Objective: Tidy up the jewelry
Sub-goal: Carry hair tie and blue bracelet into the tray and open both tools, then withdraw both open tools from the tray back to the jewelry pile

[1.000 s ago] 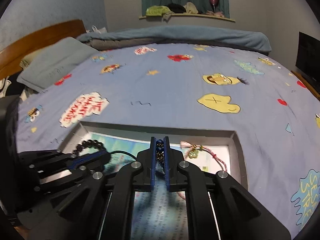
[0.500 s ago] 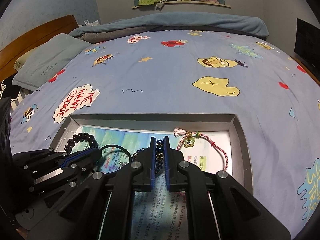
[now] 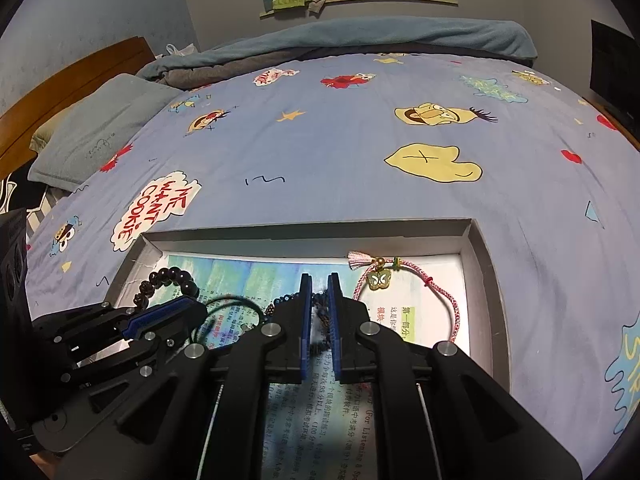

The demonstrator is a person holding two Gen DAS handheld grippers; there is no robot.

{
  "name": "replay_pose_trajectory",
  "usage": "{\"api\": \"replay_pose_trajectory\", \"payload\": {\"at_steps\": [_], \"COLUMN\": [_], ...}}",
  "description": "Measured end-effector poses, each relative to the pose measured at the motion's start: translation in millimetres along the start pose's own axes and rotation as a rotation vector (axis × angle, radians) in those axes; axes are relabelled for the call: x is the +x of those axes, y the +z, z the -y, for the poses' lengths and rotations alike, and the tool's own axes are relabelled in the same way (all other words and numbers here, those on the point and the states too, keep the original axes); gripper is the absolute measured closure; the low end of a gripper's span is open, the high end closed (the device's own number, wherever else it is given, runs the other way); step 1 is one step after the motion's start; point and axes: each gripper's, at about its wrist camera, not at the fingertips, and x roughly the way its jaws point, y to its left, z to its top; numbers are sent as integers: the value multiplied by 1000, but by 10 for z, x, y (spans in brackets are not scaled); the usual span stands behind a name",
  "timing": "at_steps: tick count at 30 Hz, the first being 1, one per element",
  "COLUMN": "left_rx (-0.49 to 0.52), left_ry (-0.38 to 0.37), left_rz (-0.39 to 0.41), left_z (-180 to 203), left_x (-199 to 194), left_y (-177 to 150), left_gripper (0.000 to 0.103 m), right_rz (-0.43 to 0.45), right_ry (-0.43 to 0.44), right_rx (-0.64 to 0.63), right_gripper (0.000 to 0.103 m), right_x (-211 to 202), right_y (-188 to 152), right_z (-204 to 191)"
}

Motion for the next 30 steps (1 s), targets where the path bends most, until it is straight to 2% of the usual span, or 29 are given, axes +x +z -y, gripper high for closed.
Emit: {"api": "replay_pose_trajectory", "payload": {"at_steps": [3,5,7,10,12,14,16,19,21,23,26,30], "left_rx": [-4,-6,-14,-25,-26,-35,-40,-47,-55,-63,-52,-56], "left_ry": [-1,-2,-2,-14,1,15,25,37,52,47,71,86], "left_rz": [8,8,12,35,52,70,82,99,113,125,141,160], "left_z": [-4,-3,-13,-22,-21,-27,-28,-27,-14,14,86,111], "left_x": [-23,-31,-46,-101,-154,-209,-261,-336,-422,-522,-675,-860], "left_y": [-1,-1,3,16,23,28,31,33,32,23,11,-52], "left_gripper": [84,81,78,74,60,49,47,41,33,29,23,18], "right_rz": [3,6,12,25,45,66,82,96,106,113,121,137], "right_ry": [1,0,2,2,1,-4,-14,-34,-41,-42,-52,-62], "right_rx": [4,8,12,20,32,40,50,72,83,99,97,87], "right_gripper": [93,85,81,81,78,70,66,50,46,33,22,13], "right_x": [-15,-26,-40,-100,-180,-265,-343,-465,-528,-618,-731,-894], "right_y": [1,0,6,21,44,67,84,81,83,78,59,22], "right_z": [7,9,13,23,42,67,104,184,220,253,234,175]}}
